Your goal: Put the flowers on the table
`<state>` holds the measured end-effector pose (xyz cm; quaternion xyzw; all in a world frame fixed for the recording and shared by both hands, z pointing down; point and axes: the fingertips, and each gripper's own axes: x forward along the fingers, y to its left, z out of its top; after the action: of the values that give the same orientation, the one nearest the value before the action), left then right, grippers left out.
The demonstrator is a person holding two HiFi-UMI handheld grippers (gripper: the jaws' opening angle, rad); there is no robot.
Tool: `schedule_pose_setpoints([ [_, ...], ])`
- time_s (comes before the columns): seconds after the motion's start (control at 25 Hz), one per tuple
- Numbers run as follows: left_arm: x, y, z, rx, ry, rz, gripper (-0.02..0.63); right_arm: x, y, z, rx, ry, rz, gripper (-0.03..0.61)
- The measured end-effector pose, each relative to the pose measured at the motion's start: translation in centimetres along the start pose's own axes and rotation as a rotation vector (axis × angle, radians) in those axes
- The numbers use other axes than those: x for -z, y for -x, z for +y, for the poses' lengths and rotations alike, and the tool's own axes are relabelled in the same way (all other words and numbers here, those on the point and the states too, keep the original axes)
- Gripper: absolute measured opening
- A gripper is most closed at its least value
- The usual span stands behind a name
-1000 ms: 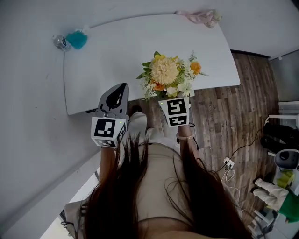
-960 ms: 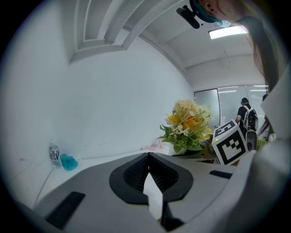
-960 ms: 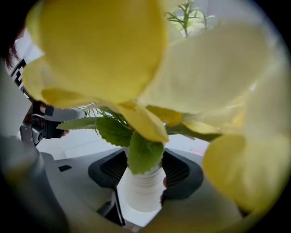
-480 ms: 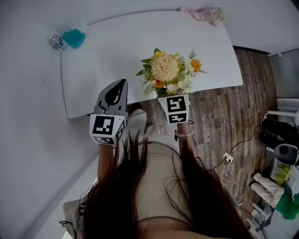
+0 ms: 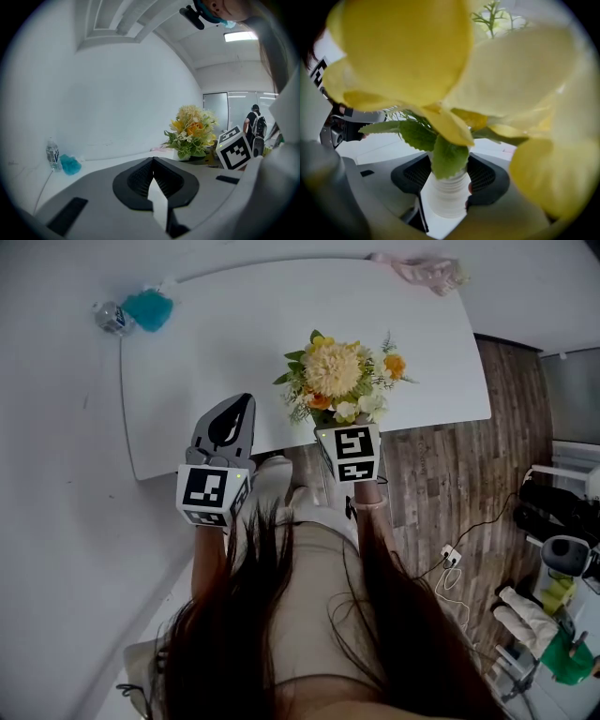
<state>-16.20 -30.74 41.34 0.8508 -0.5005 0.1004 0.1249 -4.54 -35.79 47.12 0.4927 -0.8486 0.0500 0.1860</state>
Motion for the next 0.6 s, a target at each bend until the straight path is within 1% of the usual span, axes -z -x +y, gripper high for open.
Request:
schedule_pose_setpoints([
  [0.12,0.4,-0.4,0.8,-0.006,0.004,-0.003,0.003,0.4,-1.1,0.1,-0.008,0.004,0.008,0.255],
  [0.4,0.0,-0.6,1.0,-0.017,0.01,0.015,0.003,0.1,-1.9,0.2,-0.036,0.012,0.017,0.255],
  [0.6,0.2,-1.1,0.9,-0.023,0.015,0.024,0.003,0.7,-2.7,0.0,-0.054,0.01,0.025,0.255],
])
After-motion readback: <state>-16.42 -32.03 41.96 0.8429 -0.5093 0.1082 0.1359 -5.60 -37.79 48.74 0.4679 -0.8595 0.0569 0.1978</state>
